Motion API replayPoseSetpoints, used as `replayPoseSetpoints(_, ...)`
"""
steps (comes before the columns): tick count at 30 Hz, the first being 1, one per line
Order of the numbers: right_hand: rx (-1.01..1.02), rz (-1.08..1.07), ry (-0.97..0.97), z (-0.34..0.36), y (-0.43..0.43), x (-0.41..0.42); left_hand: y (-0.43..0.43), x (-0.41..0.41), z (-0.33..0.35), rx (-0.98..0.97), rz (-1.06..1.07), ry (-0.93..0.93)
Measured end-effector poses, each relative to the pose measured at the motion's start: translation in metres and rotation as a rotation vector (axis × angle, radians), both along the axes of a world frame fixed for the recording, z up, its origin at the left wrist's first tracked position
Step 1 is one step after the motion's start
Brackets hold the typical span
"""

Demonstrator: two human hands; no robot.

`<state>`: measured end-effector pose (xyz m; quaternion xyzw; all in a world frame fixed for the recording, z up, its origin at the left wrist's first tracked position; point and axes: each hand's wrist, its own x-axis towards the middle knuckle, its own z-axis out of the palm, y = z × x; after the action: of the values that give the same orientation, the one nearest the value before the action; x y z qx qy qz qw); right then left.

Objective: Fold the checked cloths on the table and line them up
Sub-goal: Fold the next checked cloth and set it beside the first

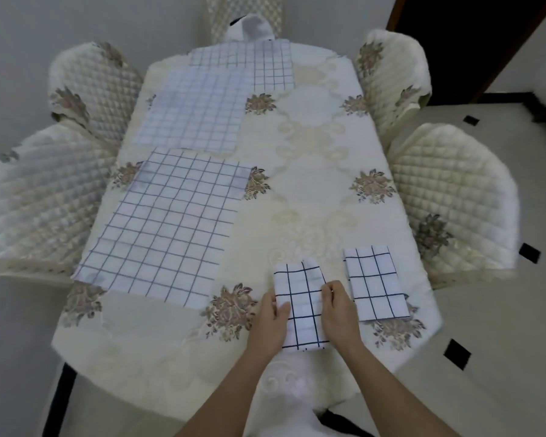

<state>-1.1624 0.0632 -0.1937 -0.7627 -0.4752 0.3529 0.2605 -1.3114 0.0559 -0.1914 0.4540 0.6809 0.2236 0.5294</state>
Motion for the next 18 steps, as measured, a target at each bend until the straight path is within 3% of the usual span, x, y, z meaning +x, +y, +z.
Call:
replayPoseSetpoints(12,-0.015,-0.154,-0.029,-0.032,0.032,0.005,0.034,0.01,-0.021,0.186,-0.057,0.165)
replayPoseSetpoints(18,0.013,-0.096,-0.287,-0.023,0.02,0.004,0.033,0.002,-0.032,0.313,-0.109,0.379)
